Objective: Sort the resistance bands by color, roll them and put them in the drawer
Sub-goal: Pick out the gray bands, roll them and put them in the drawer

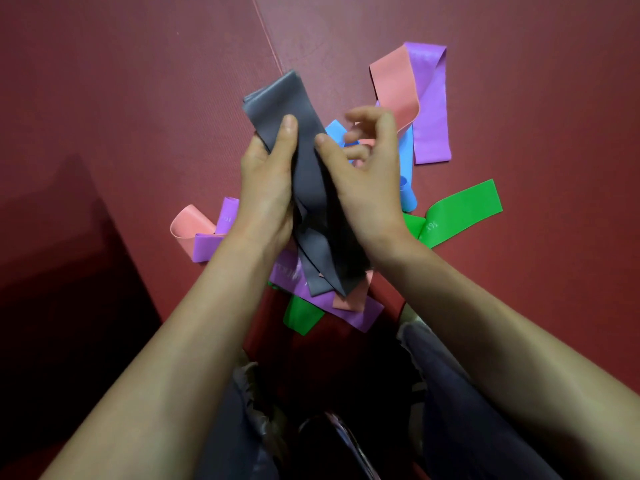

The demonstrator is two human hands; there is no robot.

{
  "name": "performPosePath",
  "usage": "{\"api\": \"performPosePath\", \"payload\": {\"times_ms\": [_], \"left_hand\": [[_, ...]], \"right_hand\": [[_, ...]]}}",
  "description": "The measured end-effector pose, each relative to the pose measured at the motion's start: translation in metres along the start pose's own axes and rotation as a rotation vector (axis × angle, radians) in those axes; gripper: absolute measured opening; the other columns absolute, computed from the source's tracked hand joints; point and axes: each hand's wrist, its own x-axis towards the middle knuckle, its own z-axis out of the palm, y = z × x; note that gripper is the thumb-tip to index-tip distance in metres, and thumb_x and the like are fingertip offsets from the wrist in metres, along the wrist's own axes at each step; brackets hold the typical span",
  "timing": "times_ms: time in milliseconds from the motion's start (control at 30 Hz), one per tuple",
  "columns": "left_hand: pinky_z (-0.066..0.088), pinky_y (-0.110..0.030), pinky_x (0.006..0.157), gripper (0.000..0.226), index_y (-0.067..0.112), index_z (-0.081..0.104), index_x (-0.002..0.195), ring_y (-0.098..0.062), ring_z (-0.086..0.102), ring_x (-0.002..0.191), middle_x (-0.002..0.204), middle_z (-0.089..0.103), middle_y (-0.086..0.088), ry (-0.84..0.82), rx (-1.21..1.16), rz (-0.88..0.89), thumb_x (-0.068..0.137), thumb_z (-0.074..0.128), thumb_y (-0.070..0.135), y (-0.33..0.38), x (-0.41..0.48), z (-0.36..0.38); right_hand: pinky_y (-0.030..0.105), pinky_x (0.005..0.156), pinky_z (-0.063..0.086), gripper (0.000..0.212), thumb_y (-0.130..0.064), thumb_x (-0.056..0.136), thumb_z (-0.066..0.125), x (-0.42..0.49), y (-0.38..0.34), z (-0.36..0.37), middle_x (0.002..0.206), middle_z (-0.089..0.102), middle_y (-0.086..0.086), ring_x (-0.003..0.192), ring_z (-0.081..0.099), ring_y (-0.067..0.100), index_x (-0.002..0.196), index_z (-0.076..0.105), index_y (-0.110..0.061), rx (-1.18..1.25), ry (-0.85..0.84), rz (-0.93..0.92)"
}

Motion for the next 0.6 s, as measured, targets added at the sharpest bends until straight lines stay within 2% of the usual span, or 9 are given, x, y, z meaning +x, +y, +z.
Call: {"api": "performPosePath", "payload": {"times_ms": [67, 133, 200, 267, 333, 400, 467, 533, 600], "left_hand": [[0.053, -0.02, 0.06, 0.015, 0.009, 0.052, 0.098, -0.005, 0.065, 0.061, 0.068, 0.068, 0.004, -0.03, -0.074, -0.035, 0.096, 0.039, 0.015, 0.002, -0.001, -0.003], [0.054, -0.022, 0.063, 0.019, 0.008, 0.05, 0.106, -0.007, 0.066, 0.064, 0.072, 0.068, 0.002, -0.061, -0.119, -0.066, 0.096, 0.037, 0.017, 0.004, -0.003, -0.005], [0.055, -0.024, 0.068, 0.019, 0.009, 0.052, 0.102, -0.009, 0.065, 0.067, 0.072, 0.068, 0.002, -0.079, -0.135, -0.065, 0.097, 0.036, 0.018, 0.008, -0.003, -0.006], [0.056, -0.025, 0.07, 0.02, 0.012, 0.054, 0.093, -0.011, 0.065, 0.068, 0.069, 0.068, 0.002, -0.088, -0.113, -0.043, 0.097, 0.035, 0.018, 0.014, -0.003, -0.005], [0.056, -0.026, 0.07, 0.02, 0.013, 0.054, 0.091, -0.014, 0.064, 0.07, 0.067, 0.068, 0.003, -0.077, -0.077, -0.034, 0.097, 0.036, 0.019, 0.016, -0.004, -0.005], [0.054, -0.028, 0.075, 0.018, 0.013, 0.054, 0.091, -0.018, 0.063, 0.076, 0.07, 0.068, 0.002, -0.061, -0.058, -0.039, 0.096, 0.037, 0.019, 0.017, -0.003, -0.007], [0.053, -0.03, 0.081, 0.016, 0.013, 0.052, 0.096, -0.022, 0.059, 0.086, 0.079, 0.064, -0.002, -0.05, -0.049, -0.04, 0.096, 0.038, 0.02, 0.018, -0.001, -0.01], [0.053, -0.03, 0.078, 0.015, 0.013, 0.051, 0.096, -0.02, 0.06, 0.082, 0.078, 0.063, -0.002, -0.048, -0.053, -0.036, 0.096, 0.038, 0.02, 0.02, -0.001, -0.011], [0.055, -0.026, 0.068, 0.017, 0.013, 0.052, 0.091, -0.015, 0.063, 0.067, 0.066, 0.066, 0.001, -0.038, -0.08, -0.04, 0.096, 0.038, 0.02, 0.021, 0.0, -0.013]], "right_hand": [[0.01, 0.074, 0.04, 0.032, -0.013, 0.08, 0.065, 0.005, 0.005, -0.008, 0.105, 0.043, 0.004, 0.077, 0.047, 0.01, 0.105, 0.046, -0.017, -0.095, 0.0, -0.023], [0.004, 0.079, 0.036, 0.039, -0.018, 0.085, 0.06, 0.008, 0.013, -0.016, 0.112, 0.042, -0.001, 0.092, 0.046, 0.006, 0.12, 0.045, -0.011, -0.179, -0.172, 0.039], [-0.005, 0.076, 0.033, 0.045, -0.02, 0.091, 0.051, 0.005, 0.018, -0.019, 0.117, 0.041, -0.003, 0.092, 0.046, -0.008, 0.133, 0.036, -0.012, -0.115, -0.368, 0.199], [-0.006, 0.076, 0.032, 0.049, -0.022, 0.093, 0.047, -0.002, 0.025, -0.021, 0.123, 0.044, -0.004, 0.088, 0.045, -0.02, 0.137, 0.029, -0.013, -0.104, -0.491, 0.233], [-0.002, 0.084, 0.033, 0.043, -0.026, 0.093, 0.045, -0.004, 0.03, -0.024, 0.125, 0.048, -0.005, 0.092, 0.05, -0.012, 0.133, 0.035, -0.014, -0.198, -0.583, 0.167], [0.017, 0.095, 0.039, 0.036, -0.036, 0.091, 0.045, -0.004, 0.033, -0.025, 0.119, 0.057, -0.002, 0.101, 0.054, 0.005, 0.12, 0.048, -0.014, -0.337, -0.581, 0.118], [0.038, 0.092, 0.046, 0.045, -0.048, 0.083, 0.047, -0.004, 0.034, -0.023, 0.104, 0.065, 0.004, 0.094, 0.058, 0.016, 0.104, 0.057, -0.01, -0.37, -0.53, 0.111], [0.035, 0.078, 0.048, 0.041, -0.046, 0.081, 0.05, -0.005, 0.032, -0.022, 0.086, 0.063, 0.002, 0.078, 0.055, 0.011, 0.092, 0.062, -0.008, -0.271, -0.53, 0.169], [0.025, 0.067, 0.046, 0.023, -0.033, 0.088, 0.052, -0.005, 0.03, -0.023, 0.076, 0.061, -0.001, 0.071, 0.054, 0.008, 0.082, 0.062, -0.014, -0.108, -0.612, 0.331]]}}
